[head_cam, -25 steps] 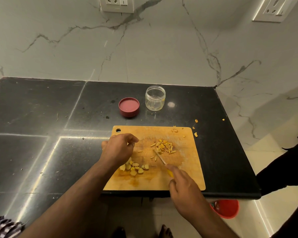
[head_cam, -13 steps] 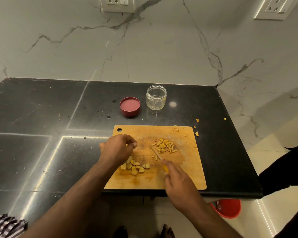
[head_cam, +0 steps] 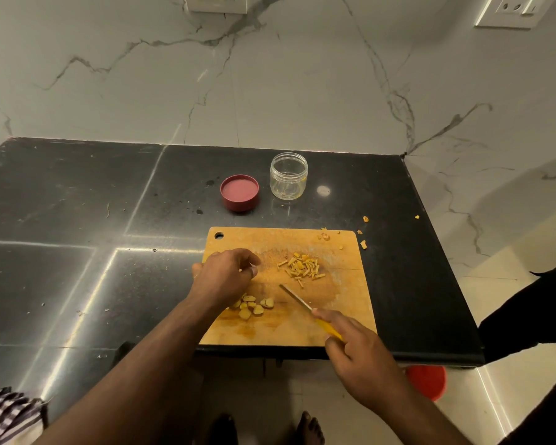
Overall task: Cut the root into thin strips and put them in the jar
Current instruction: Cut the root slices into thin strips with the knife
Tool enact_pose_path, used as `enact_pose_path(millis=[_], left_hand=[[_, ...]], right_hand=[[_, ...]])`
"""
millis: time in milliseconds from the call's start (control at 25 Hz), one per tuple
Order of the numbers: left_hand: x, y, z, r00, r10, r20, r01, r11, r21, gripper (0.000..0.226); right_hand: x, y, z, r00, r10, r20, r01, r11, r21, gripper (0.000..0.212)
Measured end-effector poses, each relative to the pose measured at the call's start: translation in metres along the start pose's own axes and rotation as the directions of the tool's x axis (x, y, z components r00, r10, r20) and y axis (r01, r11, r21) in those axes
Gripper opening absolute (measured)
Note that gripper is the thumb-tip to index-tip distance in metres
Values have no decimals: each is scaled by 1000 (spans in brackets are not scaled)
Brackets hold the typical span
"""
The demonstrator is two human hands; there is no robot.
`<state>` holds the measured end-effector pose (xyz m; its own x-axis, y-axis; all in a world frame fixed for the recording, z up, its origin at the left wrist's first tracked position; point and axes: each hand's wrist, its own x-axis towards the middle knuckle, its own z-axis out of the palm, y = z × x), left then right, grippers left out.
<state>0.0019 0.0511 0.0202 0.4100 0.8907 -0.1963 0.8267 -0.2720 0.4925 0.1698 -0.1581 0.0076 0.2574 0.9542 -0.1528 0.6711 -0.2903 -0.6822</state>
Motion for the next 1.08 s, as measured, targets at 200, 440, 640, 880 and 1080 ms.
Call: enact_pose_path(millis=[200,440,640,880,1080], left_hand=[[-1,-8,-7,999,-37,-14,37,999,17,17],[-7,-28,-23,993,-119,14,117,990,77,11],[-16,-35,-26,976,-92,199,105,993,-53,11],[-22,-30,-18,970,-76,230,88,995,-43,22],[-21,-34,-22,970,-90,225,112,990,-89,15]], right_hand=[[3,5,-3,996,48,-71,-47,999,19,43],[8,-10,5,999,-40,13,39,998,49,42],[12,-15,11,998,-49,40,46,997,66,43],[18,-21,15,996,-69,51,65,995,69,42],[18,-24,18,995,-69,66,65,996,66,41]])
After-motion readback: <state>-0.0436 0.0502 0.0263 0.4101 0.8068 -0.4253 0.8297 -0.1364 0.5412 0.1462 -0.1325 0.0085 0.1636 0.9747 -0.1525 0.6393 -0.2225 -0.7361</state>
